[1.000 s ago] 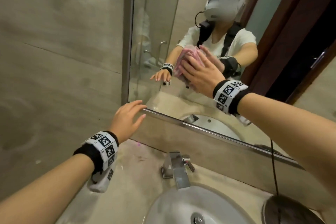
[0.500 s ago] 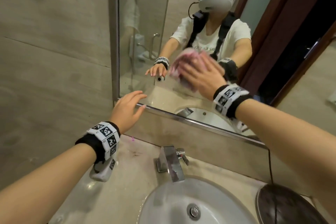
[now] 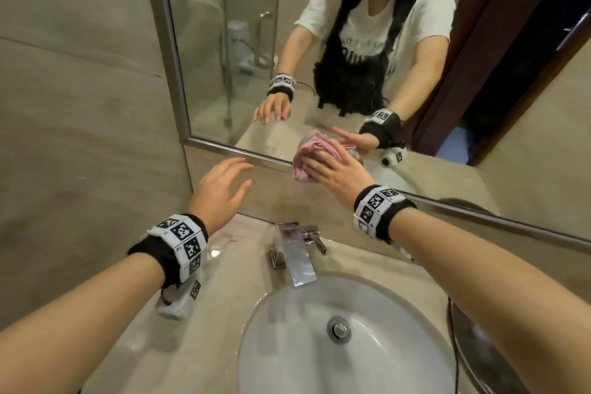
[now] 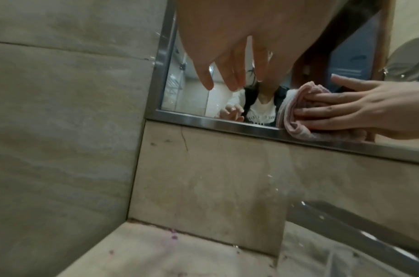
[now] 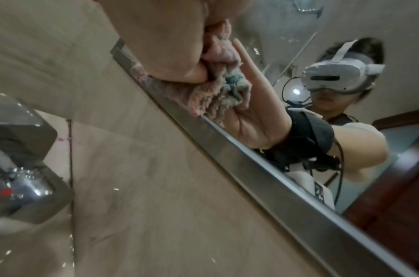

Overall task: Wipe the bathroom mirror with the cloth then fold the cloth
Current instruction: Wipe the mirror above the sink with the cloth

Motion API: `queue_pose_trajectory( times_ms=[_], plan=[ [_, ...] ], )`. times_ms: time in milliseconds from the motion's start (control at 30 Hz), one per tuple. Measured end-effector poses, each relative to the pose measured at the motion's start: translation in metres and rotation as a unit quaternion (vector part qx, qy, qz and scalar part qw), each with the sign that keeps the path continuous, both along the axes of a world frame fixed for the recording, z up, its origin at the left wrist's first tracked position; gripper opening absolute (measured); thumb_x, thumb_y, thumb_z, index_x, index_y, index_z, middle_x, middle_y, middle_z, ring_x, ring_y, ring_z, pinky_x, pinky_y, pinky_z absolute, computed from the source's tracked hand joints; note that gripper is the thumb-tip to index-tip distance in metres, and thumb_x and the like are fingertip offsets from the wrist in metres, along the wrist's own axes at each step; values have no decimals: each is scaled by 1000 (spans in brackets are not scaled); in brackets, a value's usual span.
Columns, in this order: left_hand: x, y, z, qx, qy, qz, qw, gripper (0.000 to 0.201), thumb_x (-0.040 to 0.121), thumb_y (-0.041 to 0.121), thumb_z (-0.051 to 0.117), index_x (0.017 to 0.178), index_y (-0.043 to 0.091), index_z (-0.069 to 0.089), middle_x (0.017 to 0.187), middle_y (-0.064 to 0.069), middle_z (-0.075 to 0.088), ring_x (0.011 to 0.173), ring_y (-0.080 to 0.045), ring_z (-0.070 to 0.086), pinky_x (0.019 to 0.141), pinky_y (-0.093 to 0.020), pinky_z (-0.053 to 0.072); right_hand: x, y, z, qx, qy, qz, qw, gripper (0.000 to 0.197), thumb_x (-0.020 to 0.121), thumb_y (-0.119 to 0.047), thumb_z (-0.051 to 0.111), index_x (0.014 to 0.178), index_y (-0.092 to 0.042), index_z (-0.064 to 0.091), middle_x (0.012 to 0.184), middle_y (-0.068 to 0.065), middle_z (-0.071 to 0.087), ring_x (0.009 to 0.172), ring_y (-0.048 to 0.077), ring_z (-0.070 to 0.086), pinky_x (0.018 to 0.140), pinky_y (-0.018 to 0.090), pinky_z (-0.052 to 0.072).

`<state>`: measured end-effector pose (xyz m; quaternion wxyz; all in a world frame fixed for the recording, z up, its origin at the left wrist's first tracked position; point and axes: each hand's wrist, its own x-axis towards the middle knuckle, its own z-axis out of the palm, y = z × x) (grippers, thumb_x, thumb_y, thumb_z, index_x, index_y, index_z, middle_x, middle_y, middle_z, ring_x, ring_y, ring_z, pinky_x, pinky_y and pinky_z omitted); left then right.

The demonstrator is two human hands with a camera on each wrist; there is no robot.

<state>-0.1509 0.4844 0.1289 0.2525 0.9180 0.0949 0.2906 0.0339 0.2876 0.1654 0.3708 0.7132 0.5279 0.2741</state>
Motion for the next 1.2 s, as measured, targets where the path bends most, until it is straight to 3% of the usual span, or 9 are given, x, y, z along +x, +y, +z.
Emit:
queue_pose_trajectory(
  times_ms=[133,233,333,467,567,667,900,967,1200],
  plan=[
    [15,-34,-10,-8,17,-27,999,28,90,15,58,116,7,62,124,-11,59,117,-26,53,103,-29,33,11,-48,-13,42,19,-11,999,78,54,-23,85,127,-20,57,128,-2,61,124,23,53,113,48,4],
    [36,-69,-6,-10,17,-69,997,32,89,19,55,118,8,60,125,-11,58,119,-27,53,106,-41,37,24,-114,-20,113,39,-39,992,60,83,-16,50,140,-17,32,140,1,51,133,27,33,115,49,-8],
    [60,-112,0,-1,26,-111,993,32,90,15,58,122,9,58,129,-10,56,122,-25,50,108,-44,35,31,-191,-23,208,74,-133,966,57,85,-15,30,142,-17,29,145,3,43,136,32,28,114,57,-1],
    [93,-179,7,33,14,-179,983,43,88,33,43,118,8,60,125,-12,58,117,-27,54,103,-41,40,29,-262,-26,317,133,-287,894,60,87,-16,20,147,-16,28,154,7,27,141,41,19,111,56,1],
    [113,-227,9,48,9,-214,976,47,87,36,39,119,9,60,126,-11,58,118,-26,53,103,-38,39,36,-294,-36,388,174,-410,807,61,95,-16,30,150,-14,6,159,10,-2,145,38,-5,115,52,-7],
    [129,-266,12,64,-4,-238,969,46,87,35,40,118,9,60,126,-11,58,117,-27,54,101,-42,41,49,-323,-41,468,190,-480,717,63,98,-27,35,149,-6,4,158,17,-2,145,37,-6,118,50,1],
    [167,-325,39,124,-56,-246,960,41,87,30,43,120,10,58,129,-12,55,117,-28,52,98,-42,42,71,-385,-22,553,191,-487,649,70,97,-31,42,148,0,4,156,20,8,145,37,4,119,45,5],
    [177,-338,46,154,-71,-254,952,41,86,27,46,121,9,58,132,-14,53,121,-30,50,100,-46,41,75,-401,-9,564,178,-482,647,73,96,-33,43,148,0,3,156,20,6,144,38,6,119,44,5],
    [203,-369,90,247,-143,-209,935,55,79,17,58,133,12,48,144,-19,40,137,-34,29,112,-50,26,92,-429,69,537,107,-414,728,71,98,-37,36,149,-6,0,157,17,-5,145,38,-2,120,46,-1]
  ],
)
